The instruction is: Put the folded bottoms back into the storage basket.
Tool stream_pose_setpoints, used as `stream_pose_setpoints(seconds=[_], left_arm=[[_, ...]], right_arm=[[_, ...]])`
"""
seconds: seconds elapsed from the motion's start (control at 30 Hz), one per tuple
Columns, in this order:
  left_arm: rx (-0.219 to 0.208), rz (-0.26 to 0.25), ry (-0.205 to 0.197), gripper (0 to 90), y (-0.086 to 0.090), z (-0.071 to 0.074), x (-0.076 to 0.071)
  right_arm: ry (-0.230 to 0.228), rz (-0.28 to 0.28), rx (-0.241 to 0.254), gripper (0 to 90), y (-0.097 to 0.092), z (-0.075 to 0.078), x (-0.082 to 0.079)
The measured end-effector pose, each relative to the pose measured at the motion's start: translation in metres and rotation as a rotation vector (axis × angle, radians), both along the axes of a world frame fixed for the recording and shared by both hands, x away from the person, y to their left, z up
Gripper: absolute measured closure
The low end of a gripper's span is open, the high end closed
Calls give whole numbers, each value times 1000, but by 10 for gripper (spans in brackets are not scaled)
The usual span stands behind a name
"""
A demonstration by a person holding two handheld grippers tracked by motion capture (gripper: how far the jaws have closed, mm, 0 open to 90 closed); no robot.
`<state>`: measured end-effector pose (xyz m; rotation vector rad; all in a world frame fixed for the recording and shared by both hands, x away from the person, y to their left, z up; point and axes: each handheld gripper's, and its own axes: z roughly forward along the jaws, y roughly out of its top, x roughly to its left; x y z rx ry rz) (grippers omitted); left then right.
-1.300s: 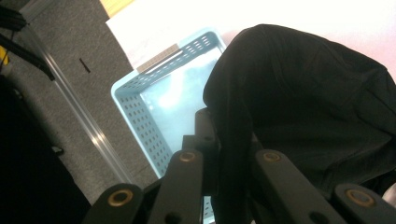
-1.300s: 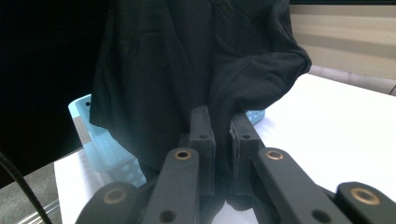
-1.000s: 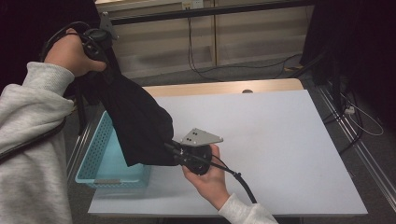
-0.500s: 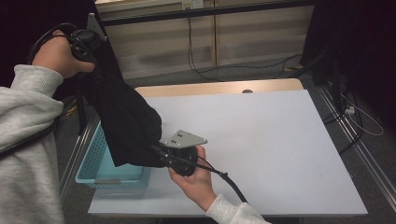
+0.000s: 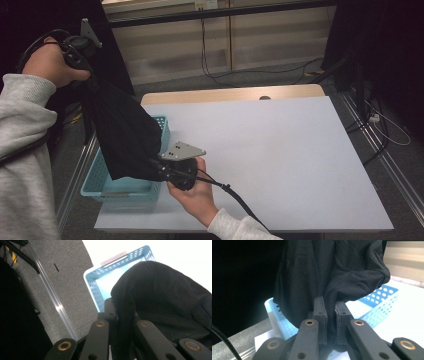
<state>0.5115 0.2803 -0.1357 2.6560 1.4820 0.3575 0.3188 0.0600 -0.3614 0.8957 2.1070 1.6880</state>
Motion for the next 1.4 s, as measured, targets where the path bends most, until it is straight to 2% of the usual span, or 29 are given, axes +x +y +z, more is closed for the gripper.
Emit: stream_pose_setpoints(seconds=[0.27,0.5,1.0,1.13,1.17,1.2,1.23,1.27,1.3,1.37,1.4], left_arm=[[16,1,3,854,5,-4,1],[13,18,16,854,12,-14,6],[-17,28,20,853,29,-34,20],[-42,33,8,849,37,-45,28],[-43,21,-1,836,39,-52,30],[-44,15,-20,773,41,-58,30],[-45,5,-59,646,42,-64,31],[-62,-9,-111,491,44,-69,32],[-77,-4,-139,383,45,-73,32],[-90,-16,-141,363,46,-81,30],[-113,-16,-142,337,46,-84,28]], right_arm=[[5,21,-4,824,15,-4,-2],[6,19,-9,823,20,-8,-1],[25,9,-1,823,29,-19,5],[19,2,-12,813,37,-22,11],[8,1,-17,791,38,-23,12],[3,3,-20,710,40,-24,13],[11,5,-24,593,40,-26,13],[14,-1,-49,508,39,-26,13],[6,-16,-63,478,36,-25,13],[-12,-8,-57,468,25,-23,14],[-13,-11,-63,441,19,-21,15]])
